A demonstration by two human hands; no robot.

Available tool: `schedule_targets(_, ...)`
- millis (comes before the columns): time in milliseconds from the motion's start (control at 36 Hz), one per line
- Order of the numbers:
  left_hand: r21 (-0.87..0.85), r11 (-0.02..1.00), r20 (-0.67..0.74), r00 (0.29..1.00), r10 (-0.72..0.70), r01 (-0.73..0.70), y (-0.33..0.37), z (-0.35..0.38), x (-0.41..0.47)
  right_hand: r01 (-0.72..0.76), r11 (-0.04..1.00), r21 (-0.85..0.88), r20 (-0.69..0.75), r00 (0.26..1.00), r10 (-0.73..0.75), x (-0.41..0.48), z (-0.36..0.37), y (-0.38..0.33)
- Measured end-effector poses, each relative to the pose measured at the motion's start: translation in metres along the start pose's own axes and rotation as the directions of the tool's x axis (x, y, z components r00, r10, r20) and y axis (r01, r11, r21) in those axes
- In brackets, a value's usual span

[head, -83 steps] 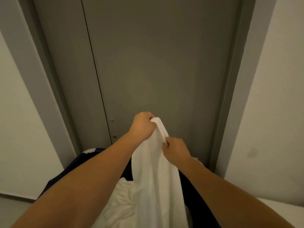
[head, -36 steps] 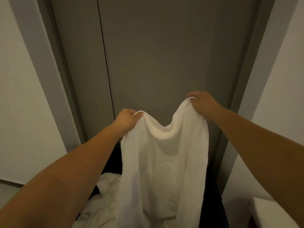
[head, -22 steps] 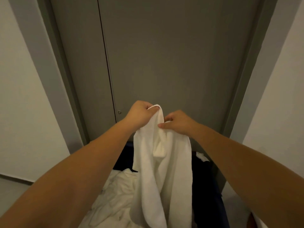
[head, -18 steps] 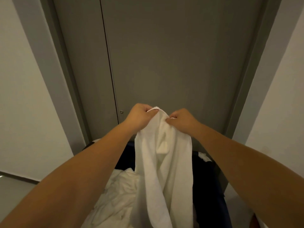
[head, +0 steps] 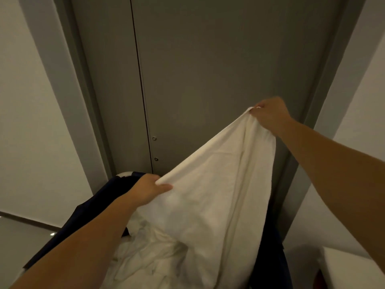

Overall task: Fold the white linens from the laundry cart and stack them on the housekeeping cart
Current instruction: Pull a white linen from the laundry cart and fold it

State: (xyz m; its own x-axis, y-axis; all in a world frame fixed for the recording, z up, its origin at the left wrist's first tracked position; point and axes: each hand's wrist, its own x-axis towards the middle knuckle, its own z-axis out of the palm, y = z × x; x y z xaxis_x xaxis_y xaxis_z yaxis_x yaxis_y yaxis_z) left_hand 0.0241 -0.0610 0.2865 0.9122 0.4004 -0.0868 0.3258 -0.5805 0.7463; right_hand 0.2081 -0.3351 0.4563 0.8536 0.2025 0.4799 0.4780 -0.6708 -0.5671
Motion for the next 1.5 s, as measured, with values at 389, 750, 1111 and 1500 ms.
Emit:
schedule_targets(389,-0.121,0.967,-0.139,0.969,0.205,-0.222,0.062,0.03,0.009,-0.506,0.69,0.518,0.34,0.862,0.377,-0.03,0.019,-0.004)
schedule_targets(750,-0.251,0.9,-0.139,0.933,0.331,-0.356,0.108,0.069,0.002,-0.432,0.57,0.699,0.355,0.901,0.247,-0.061,0.027,-0.029)
schedule_targets(1111,0.316,0.904,-0.147,0.927,0.345,-0.287,0.119,0.059,0.004,-0.28,0.77,0.574,0.245,0.956,0.165,-0.069,0.023,-0.031)
schedule_targets(1500,0.329,0.914,-0.096,0.954,0.283,-0.238,0.111,0.065,0.012,-0.065,0.92,0.387,-0.037,0.996,0.086,-0.067,0.019,-0.022)
